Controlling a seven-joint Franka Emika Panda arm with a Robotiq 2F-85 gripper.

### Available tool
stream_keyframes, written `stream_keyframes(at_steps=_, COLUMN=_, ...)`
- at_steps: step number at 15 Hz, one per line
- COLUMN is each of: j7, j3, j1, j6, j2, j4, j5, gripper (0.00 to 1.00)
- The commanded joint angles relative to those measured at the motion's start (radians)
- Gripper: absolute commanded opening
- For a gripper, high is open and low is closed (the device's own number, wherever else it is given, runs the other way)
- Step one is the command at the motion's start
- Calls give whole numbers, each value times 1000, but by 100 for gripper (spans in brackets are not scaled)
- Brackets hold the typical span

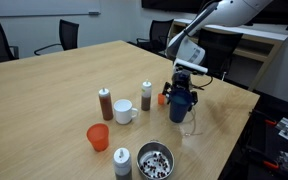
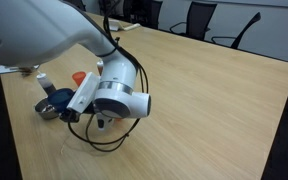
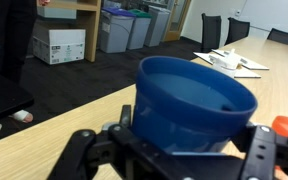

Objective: Pour the contents of the blue cup into the white mug

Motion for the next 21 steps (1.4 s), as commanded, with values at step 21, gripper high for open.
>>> stream_keyframes(at_steps=21, j7=330, j3=-6, j1=112, j6=99, j2=-226, j4=94, j5=-180, gripper=64)
